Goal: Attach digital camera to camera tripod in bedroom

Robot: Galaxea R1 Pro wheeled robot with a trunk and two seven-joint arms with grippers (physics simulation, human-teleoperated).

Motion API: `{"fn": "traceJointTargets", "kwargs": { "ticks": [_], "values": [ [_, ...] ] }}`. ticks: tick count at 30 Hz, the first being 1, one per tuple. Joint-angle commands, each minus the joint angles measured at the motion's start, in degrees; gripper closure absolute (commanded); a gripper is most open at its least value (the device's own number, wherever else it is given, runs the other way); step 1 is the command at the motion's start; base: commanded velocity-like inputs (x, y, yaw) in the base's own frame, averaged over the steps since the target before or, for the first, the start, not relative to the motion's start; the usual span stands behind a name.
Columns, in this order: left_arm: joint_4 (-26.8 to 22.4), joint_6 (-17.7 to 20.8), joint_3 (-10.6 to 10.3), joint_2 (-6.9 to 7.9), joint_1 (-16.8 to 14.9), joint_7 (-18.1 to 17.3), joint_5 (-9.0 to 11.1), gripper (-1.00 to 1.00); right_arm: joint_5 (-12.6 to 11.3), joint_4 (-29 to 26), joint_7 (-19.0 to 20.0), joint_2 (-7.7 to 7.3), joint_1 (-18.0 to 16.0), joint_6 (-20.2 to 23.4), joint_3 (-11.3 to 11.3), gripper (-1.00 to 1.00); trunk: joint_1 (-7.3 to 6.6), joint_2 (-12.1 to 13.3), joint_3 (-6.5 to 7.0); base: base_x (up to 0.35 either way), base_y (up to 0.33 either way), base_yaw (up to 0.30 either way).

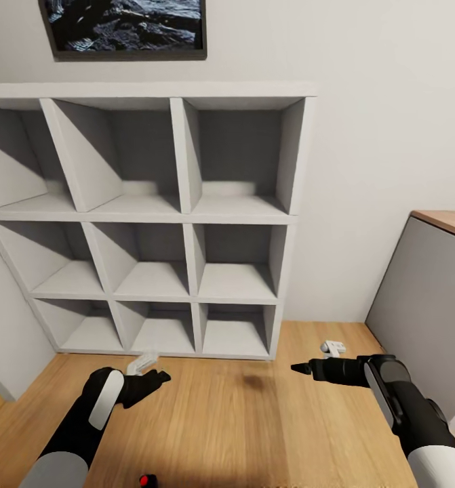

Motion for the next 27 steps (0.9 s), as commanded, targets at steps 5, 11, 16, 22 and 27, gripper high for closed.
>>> {"fn": "traceJointTargets", "kwargs": {
  "ticks": [5, 11, 16, 22, 27],
  "values": [
    [0.03, 0.22, -0.06, 0.0, -0.03, 0.51, 0.62, -1.0, 0.01, -0.03, -0.81, 0.08, -0.04, 0.36, -0.03, -1.0, 0.11, -0.1, -1.17, 0.0, 0.0, 0.0],
    [0.01, 0.22, -0.11, 0.0, -0.04, 0.51, 0.62, -1.0, 0.0, -0.11, -1.1, 0.09, -0.04, 0.36, 0.0, -1.0, 0.27, -0.18, -2.5, 0.0, 0.0, 0.0],
    [-0.03, 0.22, -0.12, 0.0, -0.04, 0.51, 0.56, -1.0, 0.0, -0.1, -1.2, 0.08, -0.04, 0.36, -0.08, -1.0, 0.4, -0.24, -3.61, 0.0, 0.0, 0.0],
    [-0.15, 0.16, -0.28, -0.08, -0.04, 3.44, 0.49, -1.0, -0.15, -0.03, -1.29, 0.02, -0.04, 0.38, -0.24, -1.0, 0.55, -0.32, -4.94, 0.0, 0.0, 0.0],
    [-0.32, 0.14, -0.5, -0.27, -0.04, 6.68, 0.47, -1.0, -0.11, -0.03, -1.31, 0.01, -0.04, 0.37, -0.26, -1.0, 0.68, -0.39, -6.05, 0.0, 0.0, 0.0]
  ]
}}
